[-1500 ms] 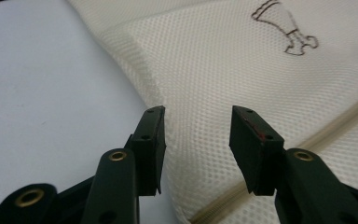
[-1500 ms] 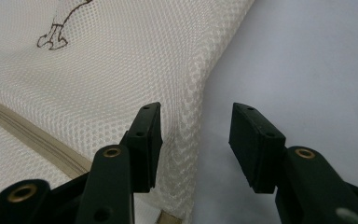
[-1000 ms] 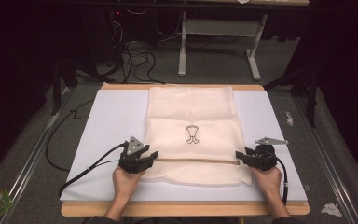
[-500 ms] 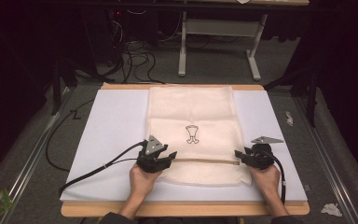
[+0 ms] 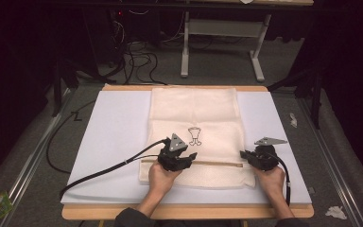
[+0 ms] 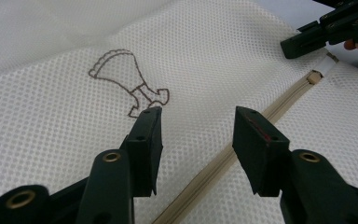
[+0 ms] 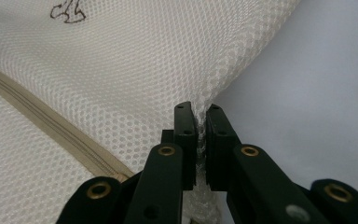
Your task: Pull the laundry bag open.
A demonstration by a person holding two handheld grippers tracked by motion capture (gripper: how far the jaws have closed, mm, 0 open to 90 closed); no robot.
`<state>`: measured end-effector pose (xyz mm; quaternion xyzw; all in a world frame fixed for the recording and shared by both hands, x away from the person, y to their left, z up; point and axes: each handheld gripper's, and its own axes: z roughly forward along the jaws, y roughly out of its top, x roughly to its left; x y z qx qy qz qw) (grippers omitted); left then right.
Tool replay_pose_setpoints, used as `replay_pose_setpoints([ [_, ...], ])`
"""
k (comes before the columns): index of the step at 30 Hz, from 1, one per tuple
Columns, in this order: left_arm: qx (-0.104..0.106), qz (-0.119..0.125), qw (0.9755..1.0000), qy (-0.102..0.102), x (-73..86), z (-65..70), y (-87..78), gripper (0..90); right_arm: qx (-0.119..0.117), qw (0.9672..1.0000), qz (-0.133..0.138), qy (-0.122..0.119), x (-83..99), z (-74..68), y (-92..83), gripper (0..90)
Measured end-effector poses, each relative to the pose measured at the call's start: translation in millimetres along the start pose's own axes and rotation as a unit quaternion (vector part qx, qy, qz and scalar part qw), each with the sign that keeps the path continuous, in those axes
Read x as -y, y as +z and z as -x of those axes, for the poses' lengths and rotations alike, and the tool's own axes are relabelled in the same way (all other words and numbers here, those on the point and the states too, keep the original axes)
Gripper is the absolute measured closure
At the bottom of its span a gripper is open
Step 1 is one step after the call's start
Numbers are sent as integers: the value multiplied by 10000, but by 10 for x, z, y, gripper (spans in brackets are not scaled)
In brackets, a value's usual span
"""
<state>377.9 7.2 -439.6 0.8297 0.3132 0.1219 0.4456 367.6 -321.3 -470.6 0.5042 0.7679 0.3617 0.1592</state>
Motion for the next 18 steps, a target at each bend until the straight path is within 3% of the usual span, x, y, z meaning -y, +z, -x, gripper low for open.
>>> replay_pose_setpoints([
  [4,96,58,9999,40,-56,72,69,556,-73,9999,73,40,-18,5,-18,871],
  [9,229,-19,9996,187,-117,190,175,553,-203,9996,175,131,-32,11,-75,873],
  [18,409,-83,9988,248,-156,300,291,535,-399,9986,276,196,-89,12,-134,875],
])
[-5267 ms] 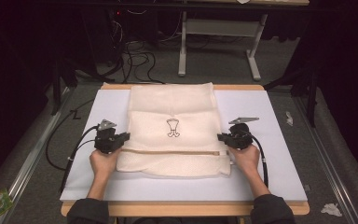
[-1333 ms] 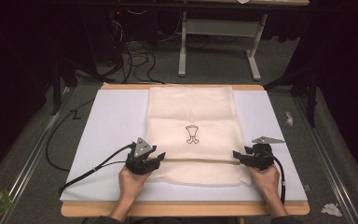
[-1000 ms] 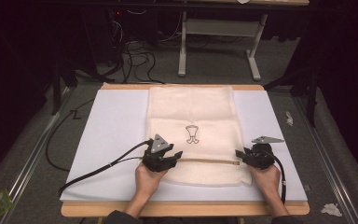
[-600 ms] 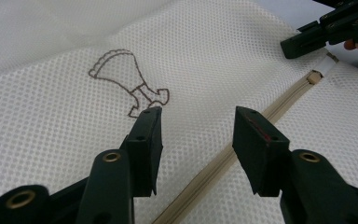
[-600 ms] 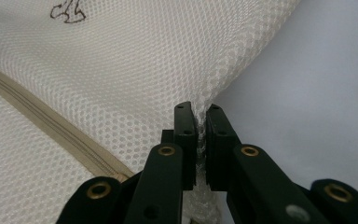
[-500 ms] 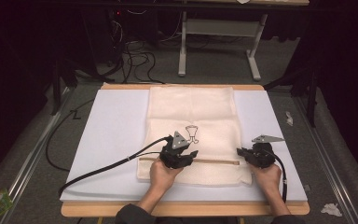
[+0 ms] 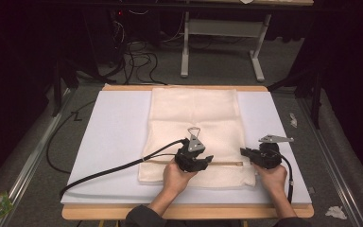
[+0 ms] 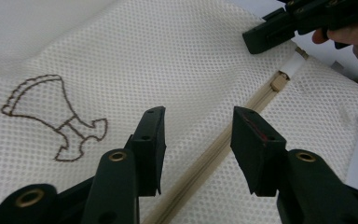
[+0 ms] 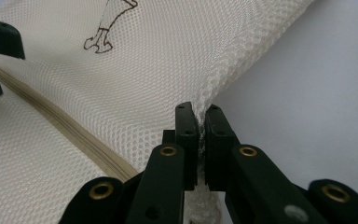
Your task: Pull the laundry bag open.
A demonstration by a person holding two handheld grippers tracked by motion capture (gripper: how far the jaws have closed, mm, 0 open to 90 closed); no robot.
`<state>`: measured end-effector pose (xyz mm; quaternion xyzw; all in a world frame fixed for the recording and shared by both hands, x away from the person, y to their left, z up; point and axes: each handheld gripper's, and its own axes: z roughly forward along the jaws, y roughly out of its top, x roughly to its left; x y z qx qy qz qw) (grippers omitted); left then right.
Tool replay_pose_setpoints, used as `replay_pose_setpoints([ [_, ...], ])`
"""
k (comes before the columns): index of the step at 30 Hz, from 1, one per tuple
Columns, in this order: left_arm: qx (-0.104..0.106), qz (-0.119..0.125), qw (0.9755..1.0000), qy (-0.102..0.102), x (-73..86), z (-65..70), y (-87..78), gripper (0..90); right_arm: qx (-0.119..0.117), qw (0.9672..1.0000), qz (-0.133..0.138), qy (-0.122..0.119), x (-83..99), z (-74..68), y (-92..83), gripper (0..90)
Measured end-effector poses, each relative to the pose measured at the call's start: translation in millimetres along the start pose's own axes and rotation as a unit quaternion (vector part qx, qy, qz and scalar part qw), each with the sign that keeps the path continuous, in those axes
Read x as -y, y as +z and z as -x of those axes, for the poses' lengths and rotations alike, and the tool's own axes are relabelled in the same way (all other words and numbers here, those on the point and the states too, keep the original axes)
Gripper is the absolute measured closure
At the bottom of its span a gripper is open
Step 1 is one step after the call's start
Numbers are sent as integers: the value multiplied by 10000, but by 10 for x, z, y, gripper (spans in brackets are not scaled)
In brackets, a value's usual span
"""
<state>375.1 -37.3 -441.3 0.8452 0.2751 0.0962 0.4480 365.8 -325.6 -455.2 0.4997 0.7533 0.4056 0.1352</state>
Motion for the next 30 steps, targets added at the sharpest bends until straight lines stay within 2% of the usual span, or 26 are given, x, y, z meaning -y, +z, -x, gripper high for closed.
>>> replay_pose_setpoints([
  [3,-9,-52,10000,72,-30,49,38,514,-21,10000,28,-57,-24,-7,-18,875],
  [8,129,102,9998,-105,-72,90,81,495,-81,9999,92,-56,-55,-10,-36,876],
  [11,195,29,9997,-160,-56,95,119,511,-119,9999,95,17,-56,-2,-35,876],
  [16,235,-9,9996,-177,-55,110,135,529,-140,9998,161,-32,-81,-19,-54,876],
  [19,214,-31,9998,14,-102,198,160,537,-157,9997,186,-44,-102,-37,-60,877],
  [20,285,14,9996,38,-115,228,170,540,-171,9996,201,-40,-103,-37,-65,877],
  [26,450,-28,9990,-5,-160,338,281,572,-209,9995,216,-39,-116,-35,-95,877],
  [28,443,-64,9990,31,-161,347,296,577,-213,9996,203,-30,-120,-37,-94,877],
  [30,297,-105,9994,152,-159,382,330,609,-222,9995,240,-49,-128,-42,-99,878],
])
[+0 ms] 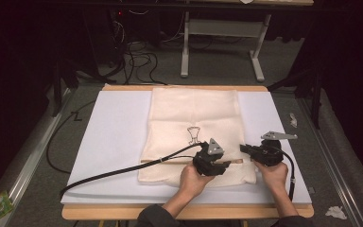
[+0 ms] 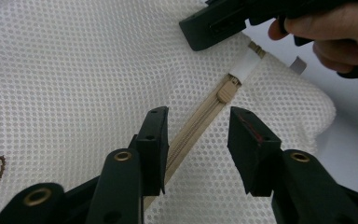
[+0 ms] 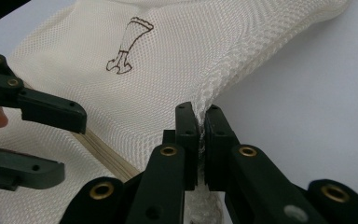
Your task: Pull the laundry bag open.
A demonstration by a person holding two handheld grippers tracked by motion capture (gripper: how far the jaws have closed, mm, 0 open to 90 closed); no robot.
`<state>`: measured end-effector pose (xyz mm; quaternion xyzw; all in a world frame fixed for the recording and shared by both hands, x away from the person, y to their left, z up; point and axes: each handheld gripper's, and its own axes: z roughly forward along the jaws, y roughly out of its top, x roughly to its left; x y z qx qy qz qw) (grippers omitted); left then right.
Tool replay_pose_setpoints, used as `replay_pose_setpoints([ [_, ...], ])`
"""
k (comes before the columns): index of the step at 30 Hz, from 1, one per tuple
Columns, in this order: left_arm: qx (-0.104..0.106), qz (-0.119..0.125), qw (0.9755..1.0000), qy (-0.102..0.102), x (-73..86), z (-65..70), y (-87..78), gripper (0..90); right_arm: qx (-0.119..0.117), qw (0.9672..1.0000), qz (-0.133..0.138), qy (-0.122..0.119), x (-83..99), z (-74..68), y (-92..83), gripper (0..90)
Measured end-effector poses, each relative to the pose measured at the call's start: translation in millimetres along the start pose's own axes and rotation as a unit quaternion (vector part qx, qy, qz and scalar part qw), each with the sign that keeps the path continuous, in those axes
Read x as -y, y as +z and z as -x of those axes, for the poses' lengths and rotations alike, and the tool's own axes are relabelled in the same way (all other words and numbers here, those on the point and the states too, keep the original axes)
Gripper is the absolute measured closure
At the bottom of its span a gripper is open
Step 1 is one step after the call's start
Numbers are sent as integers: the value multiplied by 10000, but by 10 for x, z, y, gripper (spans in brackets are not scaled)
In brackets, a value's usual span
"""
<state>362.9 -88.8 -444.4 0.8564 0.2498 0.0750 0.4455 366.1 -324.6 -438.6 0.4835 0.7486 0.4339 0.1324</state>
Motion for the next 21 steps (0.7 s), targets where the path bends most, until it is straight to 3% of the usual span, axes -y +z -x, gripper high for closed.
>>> replay_pose_setpoints([
  [5,132,-108,9998,-30,10,47,102,640,-44,10000,19,13,-10,-9,-25,878],
  [8,197,-60,9998,-6,-4,80,134,657,-56,10000,15,-5,-17,-16,-33,878],
  [13,312,8,9993,-190,-9,65,198,682,-77,10000,49,10,-29,-26,-33,879],
  [21,331,89,9991,-241,-5,61,225,688,-125,9999,57,-15,-42,-41,-23,880],
])
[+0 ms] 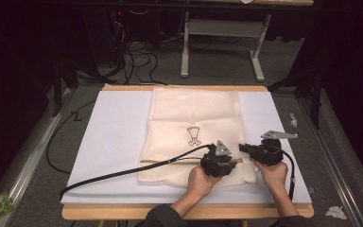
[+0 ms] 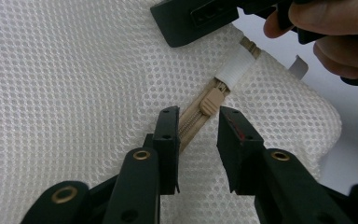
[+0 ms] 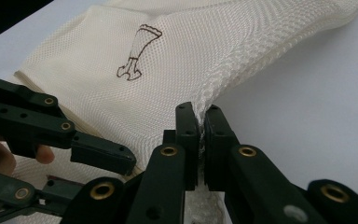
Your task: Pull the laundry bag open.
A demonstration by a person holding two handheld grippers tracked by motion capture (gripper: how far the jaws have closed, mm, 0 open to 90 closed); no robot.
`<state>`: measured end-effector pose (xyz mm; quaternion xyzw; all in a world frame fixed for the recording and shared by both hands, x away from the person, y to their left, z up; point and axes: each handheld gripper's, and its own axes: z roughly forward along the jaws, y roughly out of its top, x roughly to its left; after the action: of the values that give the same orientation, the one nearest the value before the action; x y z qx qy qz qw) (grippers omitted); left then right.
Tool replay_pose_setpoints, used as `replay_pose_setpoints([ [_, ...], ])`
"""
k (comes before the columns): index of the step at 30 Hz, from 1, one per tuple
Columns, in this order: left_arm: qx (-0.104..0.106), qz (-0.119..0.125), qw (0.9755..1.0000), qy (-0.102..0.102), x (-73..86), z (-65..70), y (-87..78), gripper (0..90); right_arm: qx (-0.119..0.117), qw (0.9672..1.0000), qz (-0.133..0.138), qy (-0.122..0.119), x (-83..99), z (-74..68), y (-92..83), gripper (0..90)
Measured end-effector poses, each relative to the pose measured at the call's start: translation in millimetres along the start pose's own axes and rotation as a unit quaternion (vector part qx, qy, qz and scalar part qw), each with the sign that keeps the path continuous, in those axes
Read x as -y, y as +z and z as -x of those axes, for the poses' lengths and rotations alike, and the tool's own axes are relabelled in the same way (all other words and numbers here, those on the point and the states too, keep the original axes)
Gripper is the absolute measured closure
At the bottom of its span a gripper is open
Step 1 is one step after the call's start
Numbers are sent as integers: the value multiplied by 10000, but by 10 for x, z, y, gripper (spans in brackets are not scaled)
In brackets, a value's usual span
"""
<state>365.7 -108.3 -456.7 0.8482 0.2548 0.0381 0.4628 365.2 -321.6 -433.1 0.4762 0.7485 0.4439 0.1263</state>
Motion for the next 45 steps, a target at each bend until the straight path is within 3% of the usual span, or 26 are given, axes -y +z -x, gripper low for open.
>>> replay_pose_setpoints([
  [14,75,-23,9998,-173,7,-19,52,707,3,10000,-33,-80,-40,-57,19,881],
  [16,169,-4,9993,-327,1,-22,59,698,19,10000,-50,-81,-43,-68,21,881],
  [22,126,-77,9996,-241,-22,17,111,697,25,9999,-78,-88,-46,-77,34,881],
  [30,416,-40,9985,-343,-4,-4,136,704,1,9999,-106,-93,-47,-93,64,881],
  [32,453,-23,9986,-288,12,-7,132,716,5,9999,-132,-93,-41,-90,75,881],
  [45,669,15,9966,-490,14,-46,143,733,-11,9999,-133,-80,-22,-74,67,881],
])
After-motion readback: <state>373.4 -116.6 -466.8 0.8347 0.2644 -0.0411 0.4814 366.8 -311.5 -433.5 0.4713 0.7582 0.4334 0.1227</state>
